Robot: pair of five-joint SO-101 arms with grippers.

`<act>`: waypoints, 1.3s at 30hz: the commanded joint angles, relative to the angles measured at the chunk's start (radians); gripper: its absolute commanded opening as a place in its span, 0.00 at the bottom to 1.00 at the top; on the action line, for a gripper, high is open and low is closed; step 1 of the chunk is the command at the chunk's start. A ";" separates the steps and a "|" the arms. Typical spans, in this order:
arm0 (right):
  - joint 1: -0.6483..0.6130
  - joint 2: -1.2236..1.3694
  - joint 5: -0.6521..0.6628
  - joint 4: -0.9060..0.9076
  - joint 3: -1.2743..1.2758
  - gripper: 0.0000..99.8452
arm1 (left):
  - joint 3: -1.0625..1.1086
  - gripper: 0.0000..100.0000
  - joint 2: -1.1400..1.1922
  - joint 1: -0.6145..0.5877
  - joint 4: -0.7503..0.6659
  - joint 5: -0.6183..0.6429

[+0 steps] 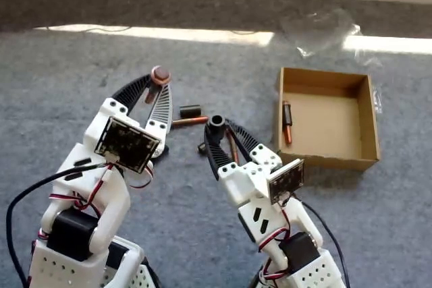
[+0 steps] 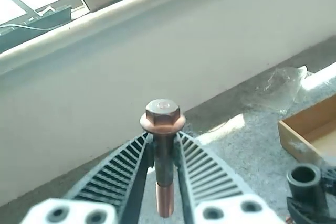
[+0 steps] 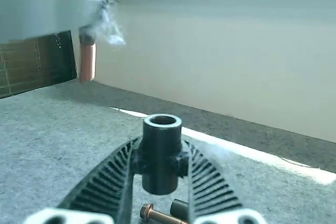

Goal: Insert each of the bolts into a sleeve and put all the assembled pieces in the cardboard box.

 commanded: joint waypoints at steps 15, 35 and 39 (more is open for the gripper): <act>-0.051 -0.002 0.006 -0.012 0.133 0.00 | -0.019 0.01 -0.004 0.067 -0.256 0.448; -0.061 -0.002 0.014 -0.004 0.133 0.00 | -0.039 0.01 0.041 0.229 -0.143 0.414; -0.061 -0.002 0.014 -0.004 0.133 0.00 | -0.140 0.01 0.174 0.229 -0.092 0.417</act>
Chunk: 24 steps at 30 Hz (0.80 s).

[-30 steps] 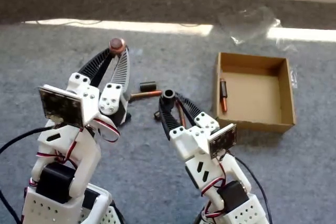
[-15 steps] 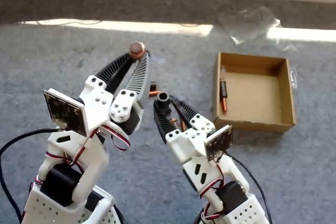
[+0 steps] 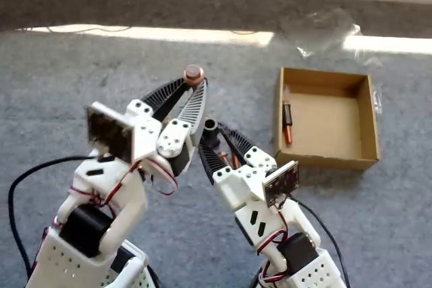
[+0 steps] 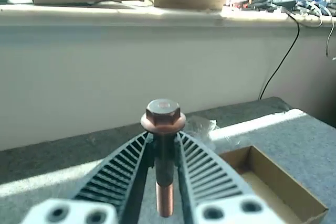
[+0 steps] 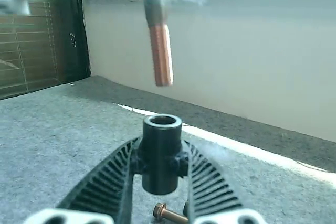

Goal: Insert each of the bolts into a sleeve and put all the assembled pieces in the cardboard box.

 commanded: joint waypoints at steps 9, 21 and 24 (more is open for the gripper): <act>-0.012 -0.002 0.014 -0.004 0.133 0.00 | -0.159 0.01 0.142 0.068 0.081 -0.006; -0.012 -0.002 0.014 -0.004 0.133 0.00 | -0.145 0.01 0.139 0.071 0.081 -0.044; -0.012 -0.002 0.014 -0.002 0.133 0.00 | -0.145 0.01 0.139 0.073 0.081 -0.068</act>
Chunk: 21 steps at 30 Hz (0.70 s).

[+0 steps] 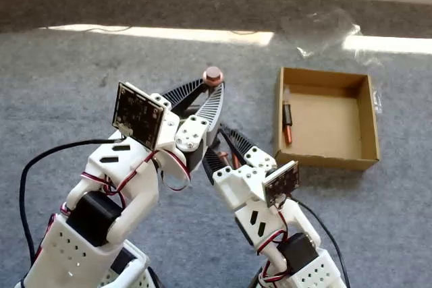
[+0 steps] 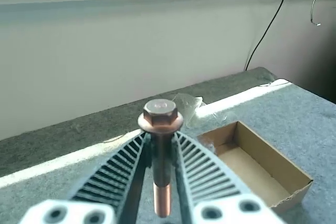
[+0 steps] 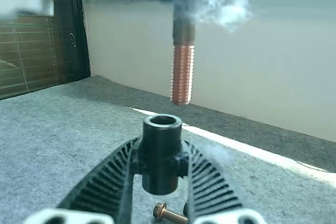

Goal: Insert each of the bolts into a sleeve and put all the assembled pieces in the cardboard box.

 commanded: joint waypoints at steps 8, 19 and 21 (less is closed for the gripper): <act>-0.012 -0.002 0.014 -0.002 0.133 0.00 | -0.027 0.01 0.005 0.016 0.018 -0.028; -0.012 -0.002 0.015 -0.002 0.133 0.00 | -0.024 0.01 0.007 0.018 0.057 -0.029; -0.012 -0.002 0.015 -0.002 0.133 0.00 | -0.024 0.01 0.008 0.018 0.057 -0.029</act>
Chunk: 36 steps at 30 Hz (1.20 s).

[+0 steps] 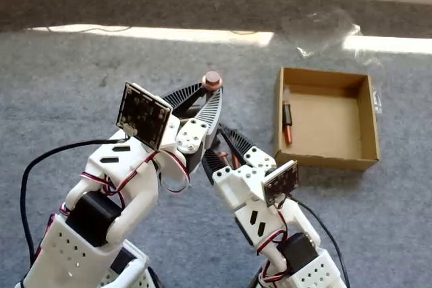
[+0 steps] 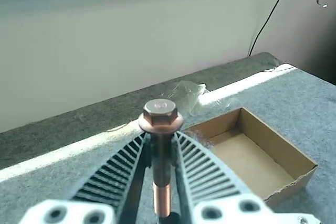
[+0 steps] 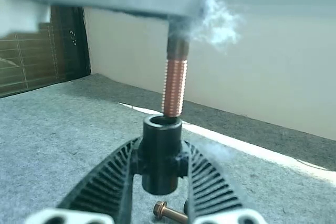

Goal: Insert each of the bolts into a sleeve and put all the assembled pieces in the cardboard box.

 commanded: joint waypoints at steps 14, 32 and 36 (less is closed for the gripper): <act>-0.012 -0.002 0.015 0.018 0.133 0.00 | -0.030 0.01 -0.001 0.018 -0.002 -0.005; -0.012 -0.002 0.015 0.018 0.133 0.00 | -0.124 0.01 -0.001 0.018 -0.005 0.084; -0.012 -0.002 0.015 0.018 0.133 0.00 | -0.128 0.01 -0.001 0.018 0.040 0.143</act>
